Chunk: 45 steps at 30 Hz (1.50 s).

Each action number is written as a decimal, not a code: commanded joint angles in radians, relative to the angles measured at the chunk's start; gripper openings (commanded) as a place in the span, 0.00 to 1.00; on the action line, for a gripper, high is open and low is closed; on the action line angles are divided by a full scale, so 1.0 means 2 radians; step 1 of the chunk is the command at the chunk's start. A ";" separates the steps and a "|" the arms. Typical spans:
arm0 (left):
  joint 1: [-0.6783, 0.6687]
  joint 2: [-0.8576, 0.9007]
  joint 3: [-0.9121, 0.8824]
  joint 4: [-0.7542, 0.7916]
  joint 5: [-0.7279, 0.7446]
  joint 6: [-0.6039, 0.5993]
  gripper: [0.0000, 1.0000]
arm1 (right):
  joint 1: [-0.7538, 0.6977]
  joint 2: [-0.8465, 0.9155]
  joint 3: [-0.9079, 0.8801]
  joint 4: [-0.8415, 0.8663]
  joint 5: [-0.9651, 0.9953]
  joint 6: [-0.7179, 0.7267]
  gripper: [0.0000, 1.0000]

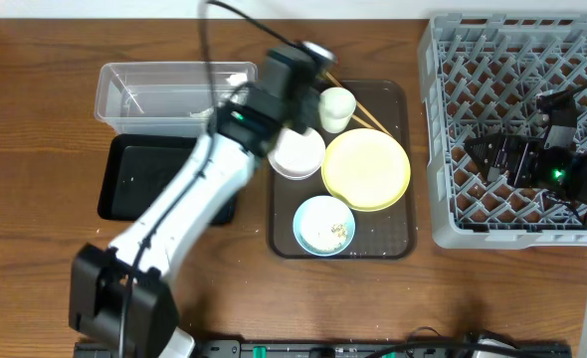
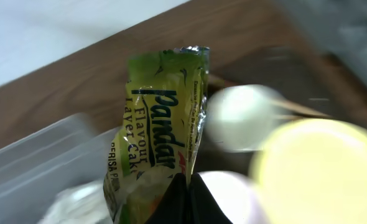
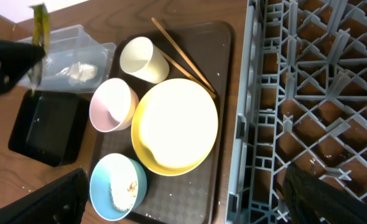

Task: Sort waste into correct bins and load items into the dishwasher rack
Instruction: 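Carry the tissue with the left gripper and drop it into the clear bin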

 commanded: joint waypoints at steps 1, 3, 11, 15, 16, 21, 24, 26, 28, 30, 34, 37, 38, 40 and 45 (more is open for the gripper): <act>0.061 0.021 0.000 0.012 -0.020 -0.003 0.06 | -0.007 -0.002 0.011 0.001 -0.001 -0.005 0.97; 0.095 0.037 0.000 0.031 -0.020 -0.002 0.06 | -0.007 -0.002 0.011 0.002 -0.001 -0.005 0.97; 0.174 0.099 -0.001 0.082 -0.014 0.089 0.06 | -0.007 -0.002 0.011 0.002 -0.001 -0.005 0.97; 0.184 0.114 -0.001 0.079 -0.014 0.159 0.06 | -0.007 -0.002 0.011 0.002 -0.001 -0.005 0.97; 0.184 0.115 -0.001 0.077 -0.014 0.169 0.06 | -0.007 -0.002 0.011 0.002 -0.001 -0.005 0.97; 0.183 0.115 -0.001 0.074 -0.014 0.182 0.06 | -0.007 -0.002 0.011 0.006 -0.001 -0.002 0.98; 0.183 0.114 -0.001 0.069 -0.014 0.208 0.07 | -0.007 -0.002 0.011 0.007 -0.001 -0.002 0.98; 0.183 0.111 -0.001 0.061 -0.014 0.237 0.06 | -0.007 -0.002 0.011 0.007 -0.001 -0.002 0.98; 0.183 0.108 -0.001 0.047 -0.014 0.271 0.06 | -0.007 -0.002 0.011 0.007 -0.001 -0.002 0.98; 0.183 0.105 -0.001 0.028 -0.015 0.306 0.05 | -0.007 -0.002 0.011 0.007 -0.001 -0.002 0.98; 0.183 0.103 -0.001 0.006 -0.015 0.335 0.06 | -0.007 -0.002 0.011 0.007 -0.001 -0.002 0.98; 0.183 0.103 -0.001 0.006 -0.015 0.335 0.31 | -0.007 -0.002 0.011 0.007 -0.001 -0.002 0.98; 0.183 0.103 -0.001 0.006 -0.015 0.335 0.40 | -0.007 -0.002 0.011 0.007 -0.001 -0.002 0.98; 0.183 0.103 -0.001 0.010 -0.015 0.335 0.51 | -0.007 -0.002 0.011 0.007 -0.001 -0.002 0.98; 0.183 0.079 0.000 0.045 -0.019 0.298 0.64 | -0.007 -0.002 0.011 0.007 -0.001 -0.002 0.99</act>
